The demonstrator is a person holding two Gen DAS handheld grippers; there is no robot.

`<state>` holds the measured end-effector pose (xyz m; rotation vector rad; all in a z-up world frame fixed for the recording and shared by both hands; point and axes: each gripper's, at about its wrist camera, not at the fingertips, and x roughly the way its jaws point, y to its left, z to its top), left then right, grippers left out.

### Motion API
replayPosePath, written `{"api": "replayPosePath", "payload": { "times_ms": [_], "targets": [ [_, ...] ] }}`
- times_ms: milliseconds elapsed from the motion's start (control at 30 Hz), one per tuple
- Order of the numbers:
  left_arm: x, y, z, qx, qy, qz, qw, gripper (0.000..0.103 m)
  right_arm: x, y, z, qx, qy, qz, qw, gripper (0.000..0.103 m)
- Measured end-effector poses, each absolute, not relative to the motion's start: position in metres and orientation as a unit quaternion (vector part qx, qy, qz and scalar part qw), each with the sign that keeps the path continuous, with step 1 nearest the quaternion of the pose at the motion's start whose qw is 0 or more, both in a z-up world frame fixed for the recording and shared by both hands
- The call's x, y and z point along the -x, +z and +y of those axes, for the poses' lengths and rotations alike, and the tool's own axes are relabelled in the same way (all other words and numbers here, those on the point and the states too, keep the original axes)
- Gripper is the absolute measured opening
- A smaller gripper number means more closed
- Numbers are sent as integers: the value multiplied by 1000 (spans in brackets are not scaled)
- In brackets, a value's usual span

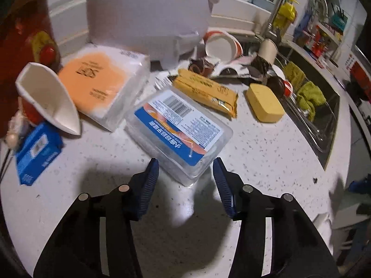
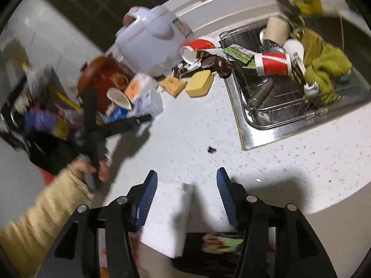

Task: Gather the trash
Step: 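Carry the foam block and clear box with both grippers toward the black trash bag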

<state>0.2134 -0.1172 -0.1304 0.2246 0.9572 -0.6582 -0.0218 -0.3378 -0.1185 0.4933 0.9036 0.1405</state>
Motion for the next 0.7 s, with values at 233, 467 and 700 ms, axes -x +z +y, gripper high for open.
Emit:
{"api": "replayPosePath", "payload": {
  "times_ms": [233, 467, 700],
  "targets": [
    [-221, -118, -128, -49, -227, 457, 859, 87, 20, -116, -332, -224, 70, 422, 876, 57],
    [-237, -122, -154, -35, -133, 487, 863, 88, 22, -116, -337, -237, 77, 418, 874, 57],
    [-241, -126, -162, -18, -99, 497, 862, 66, 28, -115, -346, -232, 72, 414, 877, 57]
  ]
}}
